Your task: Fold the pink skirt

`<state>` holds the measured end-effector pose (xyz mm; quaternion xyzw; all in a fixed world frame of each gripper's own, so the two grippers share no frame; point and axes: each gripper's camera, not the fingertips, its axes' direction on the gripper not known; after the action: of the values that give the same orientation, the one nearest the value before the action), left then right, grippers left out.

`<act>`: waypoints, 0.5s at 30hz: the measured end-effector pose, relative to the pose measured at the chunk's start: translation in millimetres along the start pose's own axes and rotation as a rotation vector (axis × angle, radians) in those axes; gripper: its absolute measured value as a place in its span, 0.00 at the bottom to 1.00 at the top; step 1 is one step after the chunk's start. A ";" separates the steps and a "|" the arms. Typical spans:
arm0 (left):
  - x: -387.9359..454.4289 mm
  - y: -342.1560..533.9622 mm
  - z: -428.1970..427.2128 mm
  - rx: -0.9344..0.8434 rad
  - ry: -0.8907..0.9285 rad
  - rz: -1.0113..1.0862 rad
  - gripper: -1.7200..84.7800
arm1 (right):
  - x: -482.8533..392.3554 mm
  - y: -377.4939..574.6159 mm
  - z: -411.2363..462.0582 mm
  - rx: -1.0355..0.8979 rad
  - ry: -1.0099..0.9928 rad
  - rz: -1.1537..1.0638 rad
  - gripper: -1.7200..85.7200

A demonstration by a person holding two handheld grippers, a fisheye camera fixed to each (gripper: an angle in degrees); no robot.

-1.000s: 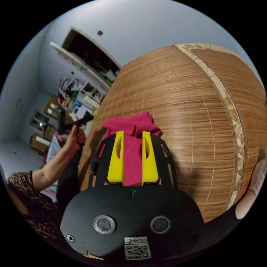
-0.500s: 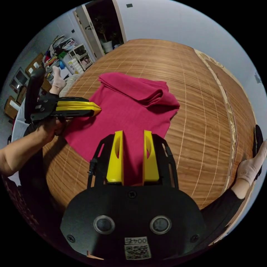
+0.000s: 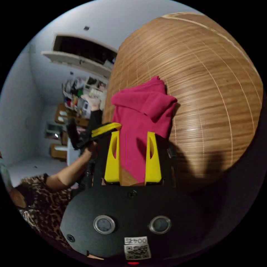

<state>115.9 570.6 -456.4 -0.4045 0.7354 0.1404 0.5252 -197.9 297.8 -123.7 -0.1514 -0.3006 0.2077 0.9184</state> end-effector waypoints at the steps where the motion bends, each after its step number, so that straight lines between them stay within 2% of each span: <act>1: 2.2 3.7 -0.4 0.006 -0.005 0.004 0.04 | 5.2 3.7 -2.4 0.022 -0.043 0.028 0.18; 3: 10.8 18.5 -2.3 0.030 -0.022 0.019 0.04 | 22.8 17.1 -5.5 0.079 -0.142 0.119 0.18; 11: 34.0 55.4 -9.3 0.050 -0.054 0.040 0.03 | 47.5 28.4 9.7 0.100 -0.174 0.283 0.22; 13: 37.2 62.8 -11.2 0.051 -0.050 0.038 0.04 | 49.3 28.5 15.5 0.083 -0.154 0.304 0.20; 15: 40.7 72.3 -13.6 0.052 -0.042 0.033 0.04 | 48.3 27.3 21.3 0.063 -0.128 0.312 0.11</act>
<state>48.3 589.5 -502.7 -0.3754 0.7343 0.1386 0.5484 -183.5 347.6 -94.6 -0.1539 -0.3246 0.3665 0.8583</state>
